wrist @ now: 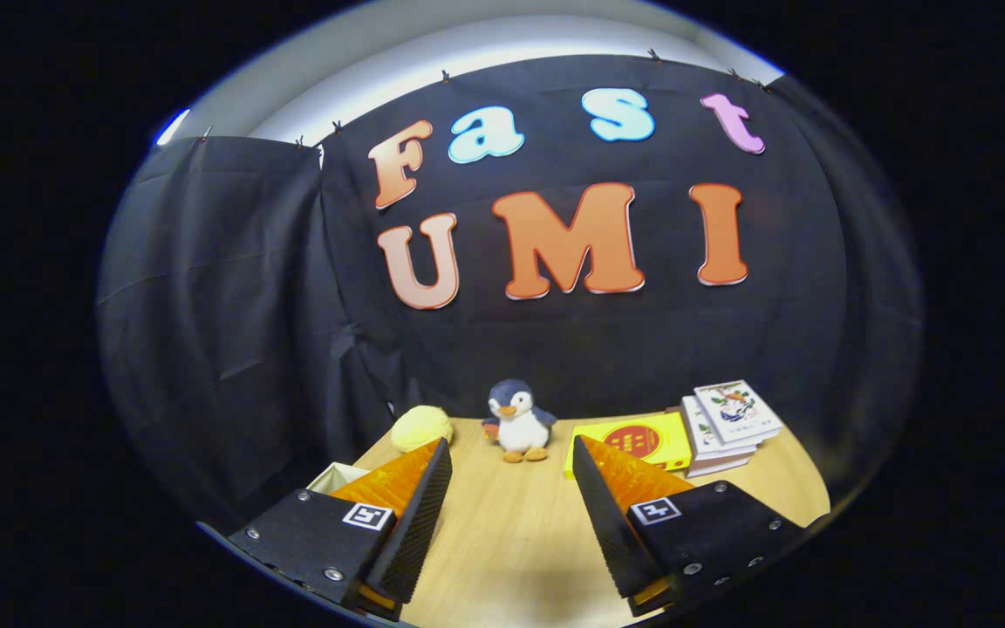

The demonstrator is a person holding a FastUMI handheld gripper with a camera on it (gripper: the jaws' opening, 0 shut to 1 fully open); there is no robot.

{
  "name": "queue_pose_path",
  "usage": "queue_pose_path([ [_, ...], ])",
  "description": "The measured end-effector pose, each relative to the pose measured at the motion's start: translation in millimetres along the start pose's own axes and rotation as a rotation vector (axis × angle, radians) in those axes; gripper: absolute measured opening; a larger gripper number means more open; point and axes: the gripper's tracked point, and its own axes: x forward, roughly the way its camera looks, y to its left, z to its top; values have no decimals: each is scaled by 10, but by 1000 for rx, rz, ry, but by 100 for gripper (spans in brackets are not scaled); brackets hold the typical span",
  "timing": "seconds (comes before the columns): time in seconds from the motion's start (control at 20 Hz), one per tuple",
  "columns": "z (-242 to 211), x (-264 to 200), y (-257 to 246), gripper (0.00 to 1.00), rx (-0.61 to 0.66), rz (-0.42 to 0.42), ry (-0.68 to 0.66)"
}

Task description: Open the storage box then place both shoes into the box .Put the left shoe in first, then the right shoe, with the right side of both shoes facing outward in a uniform manner.

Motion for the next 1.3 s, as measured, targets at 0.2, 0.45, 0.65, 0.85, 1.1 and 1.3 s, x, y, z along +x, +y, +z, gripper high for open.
queue_pose_path([
  [0.2,261,-209,-309,95,-36,-29,-136],
  [0.45,353,-406,-630,97,-87,-76,-209],
  [0.65,402,-504,-791,97,-92,-85,-249],
  [0.85,421,-540,-827,97,-80,-94,-257],
  [1.1,479,-553,-755,97,-109,-88,-279],
  [1.3,569,-523,-589,97,-134,-61,-312],
])
